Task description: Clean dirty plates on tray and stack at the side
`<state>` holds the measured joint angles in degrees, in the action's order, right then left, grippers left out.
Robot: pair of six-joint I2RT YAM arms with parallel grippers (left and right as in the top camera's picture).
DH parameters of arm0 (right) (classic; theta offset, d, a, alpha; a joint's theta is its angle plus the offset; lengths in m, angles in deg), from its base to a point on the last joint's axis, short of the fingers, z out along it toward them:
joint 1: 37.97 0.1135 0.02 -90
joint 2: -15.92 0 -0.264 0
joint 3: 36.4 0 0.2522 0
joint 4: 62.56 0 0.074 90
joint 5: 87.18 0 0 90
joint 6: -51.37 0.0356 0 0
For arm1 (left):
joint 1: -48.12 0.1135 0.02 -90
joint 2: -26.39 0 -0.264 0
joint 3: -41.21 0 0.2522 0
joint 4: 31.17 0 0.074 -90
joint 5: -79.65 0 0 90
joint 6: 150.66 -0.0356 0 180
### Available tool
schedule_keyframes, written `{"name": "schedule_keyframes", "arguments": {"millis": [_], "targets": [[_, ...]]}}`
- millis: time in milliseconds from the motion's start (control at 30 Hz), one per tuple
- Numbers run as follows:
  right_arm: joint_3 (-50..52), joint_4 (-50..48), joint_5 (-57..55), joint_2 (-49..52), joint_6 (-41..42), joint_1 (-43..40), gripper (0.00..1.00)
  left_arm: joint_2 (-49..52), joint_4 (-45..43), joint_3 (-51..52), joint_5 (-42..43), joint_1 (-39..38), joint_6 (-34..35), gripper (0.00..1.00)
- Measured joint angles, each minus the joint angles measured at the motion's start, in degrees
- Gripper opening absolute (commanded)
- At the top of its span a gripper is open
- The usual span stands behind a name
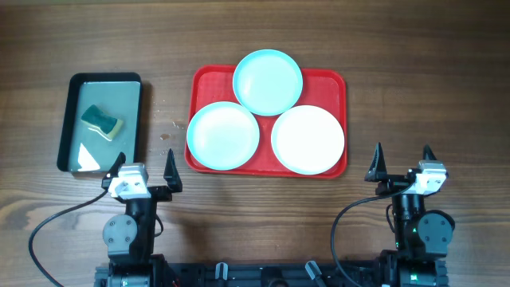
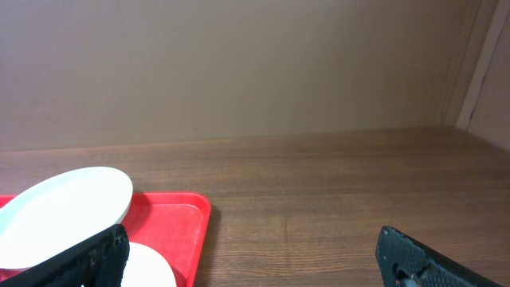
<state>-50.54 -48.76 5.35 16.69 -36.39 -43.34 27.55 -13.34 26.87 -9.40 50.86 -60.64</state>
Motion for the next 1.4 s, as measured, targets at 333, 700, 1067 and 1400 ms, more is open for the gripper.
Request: {"name": "schedule_keyframes", "arguments": {"millis": [333, 700, 1067, 1400], "targets": [[0.0, 0.0, 0.0, 0.0, 0.0, 0.0, 1.0, 0.0, 0.0, 0.0, 0.0, 0.0, 0.0, 1.0], [0.0, 0.0, 0.0, 0.0, 0.0, 0.0, 1.0, 0.0, 0.0, 0.0, 0.0, 0.0, 0.0, 1.0], [0.0, 0.0, 0.0, 0.0, 0.0, 0.0, 1.0, 0.0, 0.0, 0.0, -0.02, 0.0, 0.0, 1.0], [0.0, 0.02, 0.0, 0.0, 0.0, 0.0, 1.0, 0.04, -13.46, 0.28, 26.75, 0.13, 7.5, 1.0]]}}
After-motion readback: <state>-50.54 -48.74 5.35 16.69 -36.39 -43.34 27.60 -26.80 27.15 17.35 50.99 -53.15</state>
